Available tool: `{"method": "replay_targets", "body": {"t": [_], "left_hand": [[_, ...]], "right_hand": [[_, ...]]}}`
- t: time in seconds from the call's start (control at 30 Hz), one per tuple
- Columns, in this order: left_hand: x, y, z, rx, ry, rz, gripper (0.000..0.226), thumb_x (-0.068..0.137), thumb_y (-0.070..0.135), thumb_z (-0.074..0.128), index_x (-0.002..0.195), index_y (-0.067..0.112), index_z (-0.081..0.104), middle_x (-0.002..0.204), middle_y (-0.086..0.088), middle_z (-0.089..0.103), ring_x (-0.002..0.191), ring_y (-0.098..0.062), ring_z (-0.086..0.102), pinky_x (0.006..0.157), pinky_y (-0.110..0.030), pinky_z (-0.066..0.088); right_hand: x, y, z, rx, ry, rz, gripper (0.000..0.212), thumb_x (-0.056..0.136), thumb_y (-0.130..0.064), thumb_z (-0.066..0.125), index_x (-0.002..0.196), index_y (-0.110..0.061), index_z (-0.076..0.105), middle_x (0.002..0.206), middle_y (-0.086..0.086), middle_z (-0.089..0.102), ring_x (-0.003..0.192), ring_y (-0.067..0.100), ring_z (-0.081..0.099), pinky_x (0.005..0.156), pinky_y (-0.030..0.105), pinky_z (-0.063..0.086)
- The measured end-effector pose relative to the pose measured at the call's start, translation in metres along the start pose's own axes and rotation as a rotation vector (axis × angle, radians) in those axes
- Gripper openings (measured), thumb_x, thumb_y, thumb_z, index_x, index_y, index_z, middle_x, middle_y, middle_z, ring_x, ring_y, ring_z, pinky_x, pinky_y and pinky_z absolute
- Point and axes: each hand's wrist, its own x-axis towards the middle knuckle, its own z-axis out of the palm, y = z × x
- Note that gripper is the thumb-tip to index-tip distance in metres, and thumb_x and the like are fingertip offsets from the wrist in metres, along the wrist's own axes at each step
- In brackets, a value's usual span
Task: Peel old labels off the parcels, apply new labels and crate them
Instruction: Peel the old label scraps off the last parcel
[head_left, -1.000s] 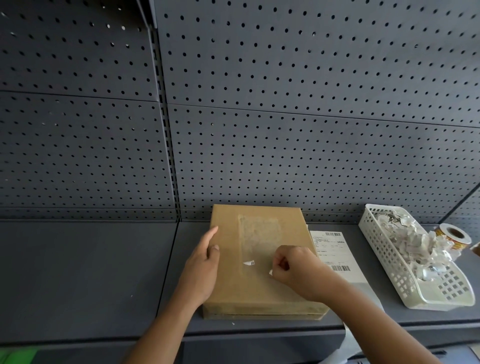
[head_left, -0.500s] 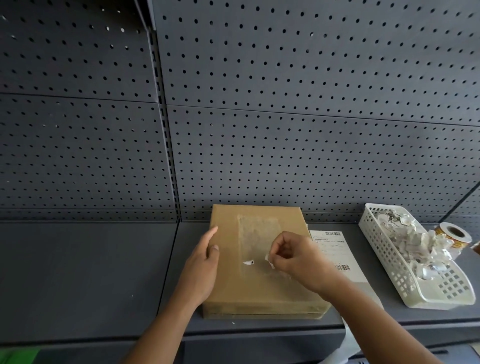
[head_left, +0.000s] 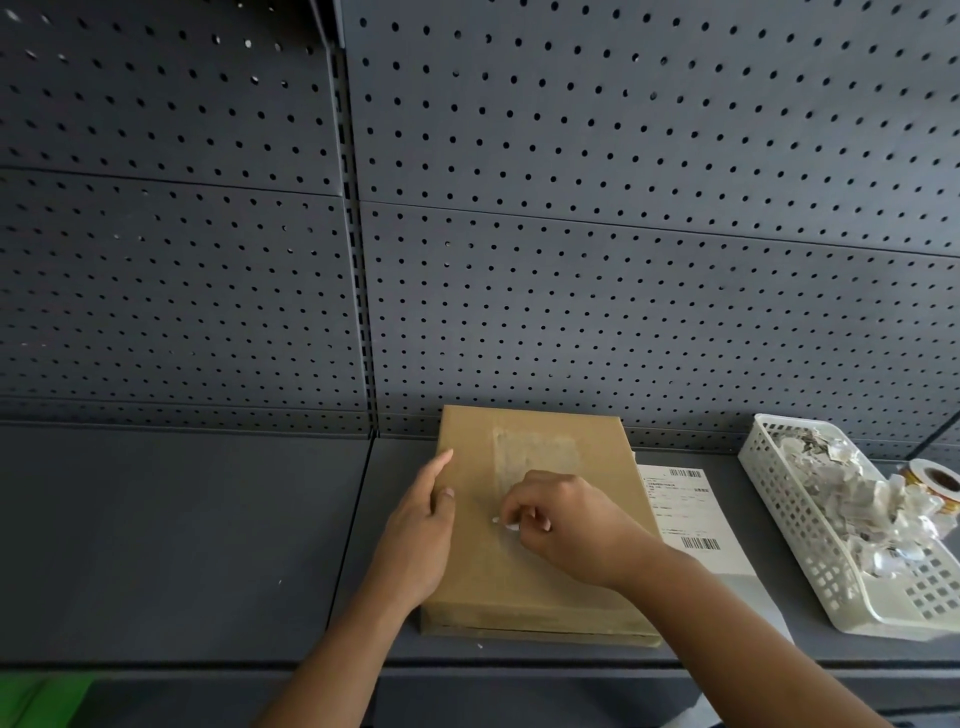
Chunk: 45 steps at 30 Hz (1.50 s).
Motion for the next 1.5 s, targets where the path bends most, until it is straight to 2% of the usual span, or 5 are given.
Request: {"method": "replay_targets", "body": {"t": [0.13, 0.27, 0.43, 0.7, 1.5], "left_hand": [[0.002, -0.002, 0.000, 0.030, -0.001, -0.029, 0.043, 0.107, 0.039, 0.033, 0.142, 0.064, 0.031, 0.144, -0.025, 0.045, 0.121, -0.040, 0.055, 0.082, -0.042, 0.051], [0.001, -0.002, -0.001, 0.009, 0.011, -0.003, 0.043, 0.107, 0.039, 0.032, 0.144, 0.062, 0.031, 0.144, -0.025, 0.045, 0.068, -0.002, 0.060, 0.059, -0.022, 0.041], [0.004, -0.006, 0.002, 0.008, 0.007, -0.018, 0.042, 0.107, 0.041, 0.032, 0.142, 0.064, 0.030, 0.144, -0.019, 0.050, 0.130, -0.037, 0.050, 0.102, -0.046, 0.046], [0.005, -0.007, 0.002, -0.001, -0.004, 0.002, 0.043, 0.107, 0.041, 0.033, 0.141, 0.066, 0.028, 0.147, -0.012, 0.050, 0.096, -0.013, 0.063, 0.075, -0.027, 0.046], [0.003, -0.002, 0.000, -0.025, -0.022, 0.020, 0.044, 0.108, 0.038, 0.033, 0.147, 0.058, 0.029, 0.161, 0.015, 0.031, 0.144, -0.008, 0.033, 0.103, -0.025, 0.031]], "right_hand": [[0.001, 0.002, 0.004, 0.034, -0.001, -0.002, 0.022, 0.087, -0.010, 0.056, 0.095, -0.023, 0.072, 0.089, -0.019, 0.055, 0.074, -0.007, 0.052, 0.071, 0.009, 0.040], [-0.001, 0.005, 0.008, 0.076, 0.023, -0.012, 0.018, 0.090, -0.013, 0.060, 0.096, -0.024, 0.073, 0.088, -0.020, 0.053, 0.078, -0.004, 0.054, 0.071, 0.008, 0.040], [-0.002, 0.007, 0.008, 0.080, 0.029, -0.030, 0.017, 0.091, -0.015, 0.059, 0.097, -0.023, 0.073, 0.088, -0.021, 0.052, 0.078, -0.005, 0.053, 0.072, 0.007, 0.039], [-0.006, 0.013, 0.011, 0.184, 0.083, 0.010, 0.016, 0.091, -0.014, 0.060, 0.091, -0.024, 0.072, 0.091, -0.017, 0.059, 0.084, 0.003, 0.059, 0.074, 0.010, 0.042], [-0.007, 0.013, 0.014, 0.247, 0.118, 0.029, 0.018, 0.091, -0.013, 0.061, 0.087, -0.024, 0.074, 0.089, -0.015, 0.062, 0.084, 0.005, 0.060, 0.074, 0.009, 0.042]]}}
